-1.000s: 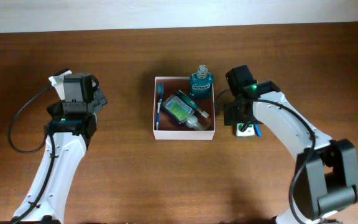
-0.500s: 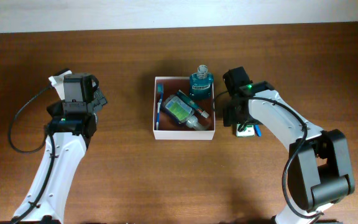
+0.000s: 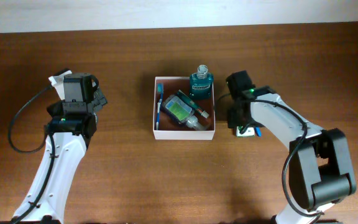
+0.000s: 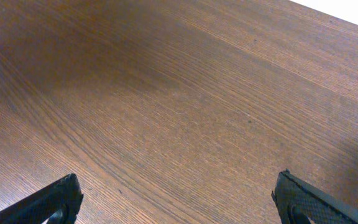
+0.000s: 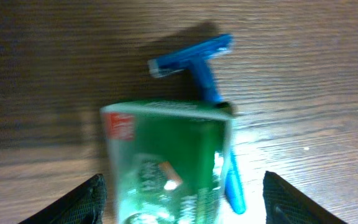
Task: Pack container
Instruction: 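Reach the right gripper down to the green Dettol soap box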
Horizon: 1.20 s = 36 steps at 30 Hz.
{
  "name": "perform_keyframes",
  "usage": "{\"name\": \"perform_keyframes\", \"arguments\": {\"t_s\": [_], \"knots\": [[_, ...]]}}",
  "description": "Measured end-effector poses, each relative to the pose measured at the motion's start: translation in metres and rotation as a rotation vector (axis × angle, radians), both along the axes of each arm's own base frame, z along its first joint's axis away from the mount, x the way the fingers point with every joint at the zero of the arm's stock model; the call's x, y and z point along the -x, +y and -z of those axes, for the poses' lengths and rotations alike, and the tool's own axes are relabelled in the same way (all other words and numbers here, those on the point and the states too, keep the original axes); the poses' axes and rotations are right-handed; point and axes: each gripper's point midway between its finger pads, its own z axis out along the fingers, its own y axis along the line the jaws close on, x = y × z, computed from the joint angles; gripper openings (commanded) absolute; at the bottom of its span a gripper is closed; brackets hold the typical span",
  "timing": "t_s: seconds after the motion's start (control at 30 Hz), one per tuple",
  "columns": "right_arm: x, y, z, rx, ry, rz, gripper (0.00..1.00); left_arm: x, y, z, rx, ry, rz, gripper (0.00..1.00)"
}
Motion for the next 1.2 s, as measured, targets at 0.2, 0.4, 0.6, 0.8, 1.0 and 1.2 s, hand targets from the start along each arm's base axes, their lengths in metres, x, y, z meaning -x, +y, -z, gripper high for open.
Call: {"name": "perform_keyframes", "arguments": {"t_s": [0.2,0.4,0.6,0.8,1.0,1.2], "knots": [[0.000,-0.017,0.002,-0.018,0.007,0.054,0.72,0.000,0.000,0.000,0.000,0.000,0.000,1.00],[0.000,-0.015,0.002,-0.030,0.010,0.052,0.68,0.000,0.000,0.000,0.000,0.000,0.000,1.00],[0.001,-0.012,0.003,-0.049,0.015,0.050,0.57,0.000,0.000,0.000,0.000,0.000,0.000,0.99],[0.002,-0.011,0.004,-0.054,0.019,0.049,0.57,0.000,0.000,0.000,0.000,0.000,0.000,0.99],[0.004,-0.011,0.012,-0.061,0.011,0.061,0.57,0.000,0.000,0.000,0.000,0.000,0.000,0.99],[0.006,-0.010,0.013,-0.065,0.014,0.066,0.57,0.000,0.000,0.000,0.000,0.000,0.000,1.00]]}}
